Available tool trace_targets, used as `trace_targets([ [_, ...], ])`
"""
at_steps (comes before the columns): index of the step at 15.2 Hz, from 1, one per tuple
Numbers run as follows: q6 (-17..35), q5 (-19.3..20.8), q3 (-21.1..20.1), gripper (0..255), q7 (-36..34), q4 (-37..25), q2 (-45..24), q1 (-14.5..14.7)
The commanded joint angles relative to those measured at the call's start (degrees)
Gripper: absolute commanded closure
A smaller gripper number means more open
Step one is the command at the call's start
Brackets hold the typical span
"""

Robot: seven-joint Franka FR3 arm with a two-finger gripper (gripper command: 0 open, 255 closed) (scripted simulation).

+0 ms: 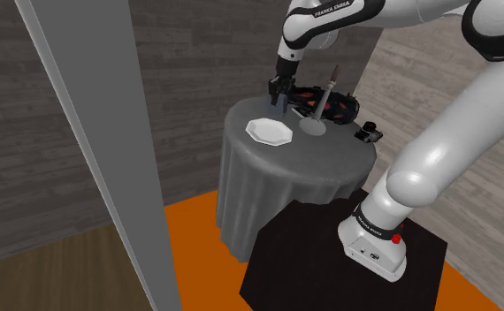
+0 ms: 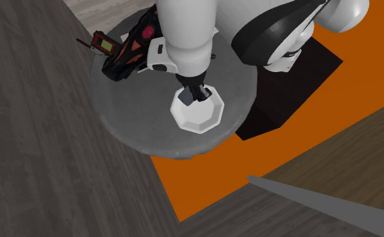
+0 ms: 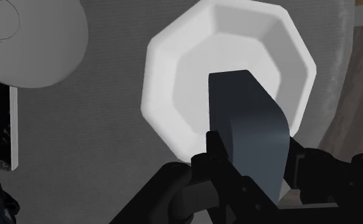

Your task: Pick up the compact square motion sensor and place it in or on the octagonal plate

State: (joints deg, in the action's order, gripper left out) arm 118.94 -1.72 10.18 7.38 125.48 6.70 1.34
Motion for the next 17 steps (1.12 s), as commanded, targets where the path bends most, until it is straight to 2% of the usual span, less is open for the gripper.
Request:
trace_targets([
  [1,0.51,0.38,-0.97,255,-1.93,2.80,2.41,0.64],
  [17,12.05,-0.98,-0.70,255,-0.57,8.90,-3.15,0.74],
])
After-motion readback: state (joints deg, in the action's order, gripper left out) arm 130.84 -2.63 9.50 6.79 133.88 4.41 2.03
